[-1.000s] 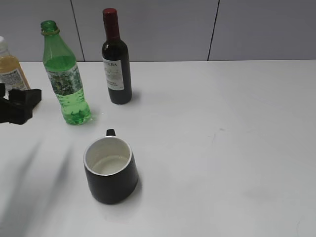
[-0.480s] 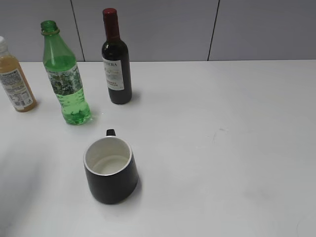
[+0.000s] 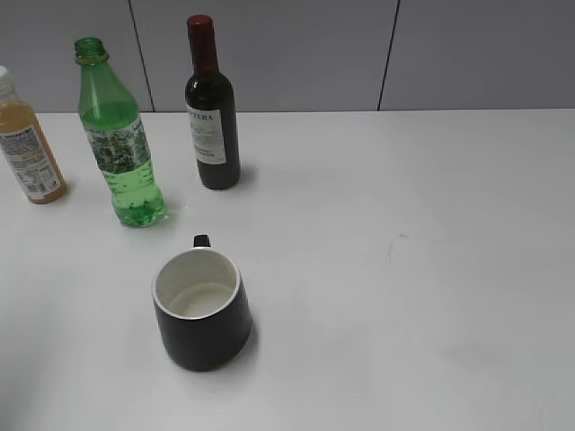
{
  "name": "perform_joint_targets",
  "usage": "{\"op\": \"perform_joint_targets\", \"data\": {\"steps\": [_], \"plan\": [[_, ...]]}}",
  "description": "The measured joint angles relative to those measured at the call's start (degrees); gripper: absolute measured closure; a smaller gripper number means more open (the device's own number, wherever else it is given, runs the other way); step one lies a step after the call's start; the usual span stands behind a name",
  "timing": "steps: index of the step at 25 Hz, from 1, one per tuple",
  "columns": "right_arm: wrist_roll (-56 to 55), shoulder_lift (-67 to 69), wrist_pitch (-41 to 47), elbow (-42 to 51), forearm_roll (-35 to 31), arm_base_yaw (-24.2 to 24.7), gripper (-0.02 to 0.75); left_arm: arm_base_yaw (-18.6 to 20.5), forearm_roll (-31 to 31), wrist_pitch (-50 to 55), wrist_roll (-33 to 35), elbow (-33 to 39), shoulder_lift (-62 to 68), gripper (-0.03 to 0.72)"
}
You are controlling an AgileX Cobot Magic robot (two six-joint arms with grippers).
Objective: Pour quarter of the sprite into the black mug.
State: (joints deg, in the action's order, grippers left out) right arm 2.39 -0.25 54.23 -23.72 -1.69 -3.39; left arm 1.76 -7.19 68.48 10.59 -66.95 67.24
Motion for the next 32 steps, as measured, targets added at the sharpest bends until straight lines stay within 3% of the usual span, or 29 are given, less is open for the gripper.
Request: {"op": "perform_joint_targets", "data": {"steps": [17,32], "plan": [[0.0,0.0,0.0,0.0,0.0,0.0,0.155,0.0,4.6,-2.0,-2.2,28.0,-38.4,0.104],[0.0,0.0,0.0,0.1,0.0,0.0,0.155,0.0,4.5,-1.7,-7.5,35.7,-67.0,0.111]]}}
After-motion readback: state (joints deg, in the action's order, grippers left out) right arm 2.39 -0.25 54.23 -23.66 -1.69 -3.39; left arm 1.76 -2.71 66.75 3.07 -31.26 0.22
